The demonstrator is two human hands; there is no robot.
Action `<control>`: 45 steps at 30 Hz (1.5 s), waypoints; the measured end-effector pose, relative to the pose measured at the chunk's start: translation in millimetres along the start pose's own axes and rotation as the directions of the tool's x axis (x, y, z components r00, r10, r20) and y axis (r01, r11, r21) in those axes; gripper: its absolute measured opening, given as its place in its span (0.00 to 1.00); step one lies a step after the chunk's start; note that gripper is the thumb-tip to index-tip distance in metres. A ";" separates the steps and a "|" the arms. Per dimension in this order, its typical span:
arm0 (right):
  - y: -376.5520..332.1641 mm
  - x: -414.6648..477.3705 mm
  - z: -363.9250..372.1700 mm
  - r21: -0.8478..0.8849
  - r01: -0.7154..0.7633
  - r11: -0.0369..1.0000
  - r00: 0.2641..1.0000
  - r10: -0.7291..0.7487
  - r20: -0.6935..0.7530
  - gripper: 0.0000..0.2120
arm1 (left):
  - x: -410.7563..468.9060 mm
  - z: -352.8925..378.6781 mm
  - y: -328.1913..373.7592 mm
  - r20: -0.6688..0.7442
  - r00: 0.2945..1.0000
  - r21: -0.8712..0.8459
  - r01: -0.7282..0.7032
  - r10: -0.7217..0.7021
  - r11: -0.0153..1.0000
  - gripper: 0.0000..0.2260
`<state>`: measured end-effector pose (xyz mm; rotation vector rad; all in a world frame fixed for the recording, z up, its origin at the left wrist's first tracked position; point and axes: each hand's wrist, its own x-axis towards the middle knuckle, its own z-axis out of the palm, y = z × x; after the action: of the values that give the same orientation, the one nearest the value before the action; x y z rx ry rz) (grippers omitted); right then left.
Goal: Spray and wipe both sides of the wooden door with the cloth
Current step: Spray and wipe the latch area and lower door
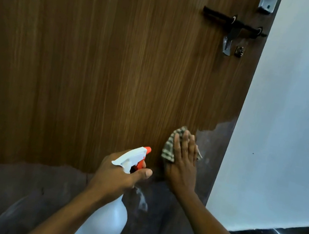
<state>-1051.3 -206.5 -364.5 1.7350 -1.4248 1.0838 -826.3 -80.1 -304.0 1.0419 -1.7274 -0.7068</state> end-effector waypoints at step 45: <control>96.7 -56.6 13.8 0.426 -0.477 0.769 0.860 0.507 0.047 0.34 | 3.6 148.2 -42.7 0.070 0.954 0.346 0.252 -0.293 0.904 0.32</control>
<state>-1147.2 -213.2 -423.6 1.6052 -1.7515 1.8423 -950.8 -103.3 -392.2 1.5269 -1.8671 -0.6738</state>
